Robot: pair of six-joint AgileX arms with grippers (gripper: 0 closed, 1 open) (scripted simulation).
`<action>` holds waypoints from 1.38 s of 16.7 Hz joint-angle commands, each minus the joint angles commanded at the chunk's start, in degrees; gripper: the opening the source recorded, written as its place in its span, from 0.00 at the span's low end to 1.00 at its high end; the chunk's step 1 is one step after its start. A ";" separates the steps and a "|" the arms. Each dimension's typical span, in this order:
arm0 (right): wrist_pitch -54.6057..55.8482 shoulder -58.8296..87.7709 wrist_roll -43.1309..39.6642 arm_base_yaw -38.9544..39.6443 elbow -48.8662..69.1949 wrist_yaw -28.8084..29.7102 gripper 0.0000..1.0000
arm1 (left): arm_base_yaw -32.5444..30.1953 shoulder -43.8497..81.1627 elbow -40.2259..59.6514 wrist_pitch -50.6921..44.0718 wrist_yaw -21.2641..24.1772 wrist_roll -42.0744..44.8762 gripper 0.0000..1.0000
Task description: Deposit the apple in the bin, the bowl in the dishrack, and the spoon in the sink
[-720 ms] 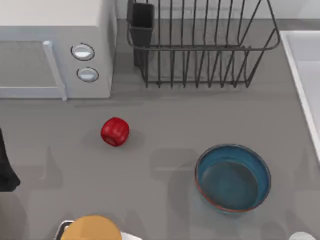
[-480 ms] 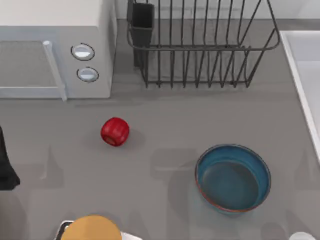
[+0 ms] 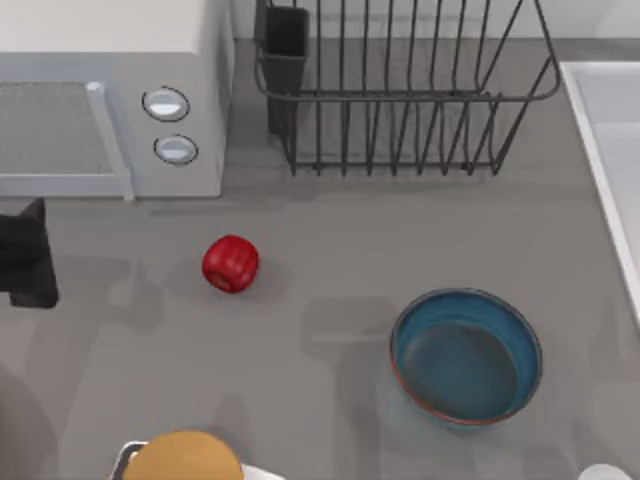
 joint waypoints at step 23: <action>0.00 0.00 0.00 0.00 0.00 0.00 1.00 | -19.97 88.08 66.08 -44.71 -2.41 -4.36 1.00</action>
